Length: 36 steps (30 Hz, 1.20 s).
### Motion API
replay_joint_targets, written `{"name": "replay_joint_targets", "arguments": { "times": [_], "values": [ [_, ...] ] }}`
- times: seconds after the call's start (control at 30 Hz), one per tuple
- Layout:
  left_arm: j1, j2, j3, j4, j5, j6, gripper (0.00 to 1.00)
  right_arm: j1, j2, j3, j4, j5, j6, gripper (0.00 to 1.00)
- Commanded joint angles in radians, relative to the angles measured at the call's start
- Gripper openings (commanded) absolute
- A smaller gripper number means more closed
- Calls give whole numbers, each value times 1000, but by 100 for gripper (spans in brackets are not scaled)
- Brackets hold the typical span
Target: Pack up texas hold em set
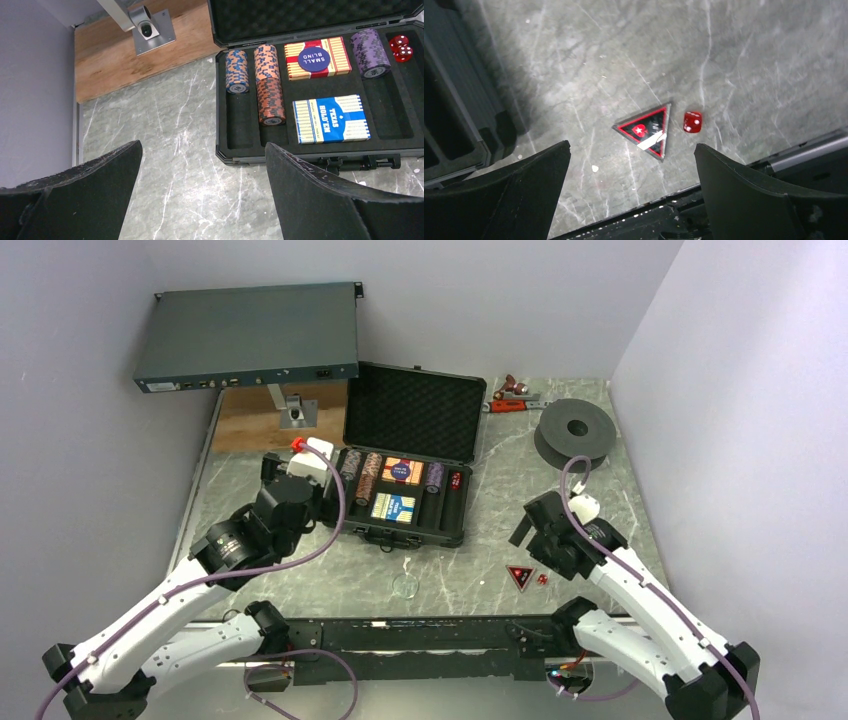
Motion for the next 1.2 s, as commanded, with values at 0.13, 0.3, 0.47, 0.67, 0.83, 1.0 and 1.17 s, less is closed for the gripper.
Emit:
{"name": "replay_joint_targets", "arguments": {
  "times": [0.13, 0.3, 0.47, 0.67, 0.83, 1.0, 1.17],
  "values": [
    [3, 5, 2, 22, -10, 3, 100, -73, -26, -54, -38, -20, 108, 96],
    [3, 14, 5, 17, -19, 5, 99, -138, -19, -89, -4, -62, 93, 90],
    [3, 12, 3, 18, -31, 6, 99, -232, -28, -135, 41, -130, 40, 83],
    [4, 19, 4, 15, -36, 6, 98, -376, -10, -187, 94, -239, -49, 74],
    [6, 20, 4, 15, -40, 6, 98, -419, -5, -194, 97, -252, -69, 69],
    [8, 23, 4, 14, -44, 5, 98, -423, -2, -204, 101, -261, -63, 67],
    [9, 23, 4, 12, -47, 5, 97, -424, 13, -226, 110, -303, -52, 60]
  ]
}}
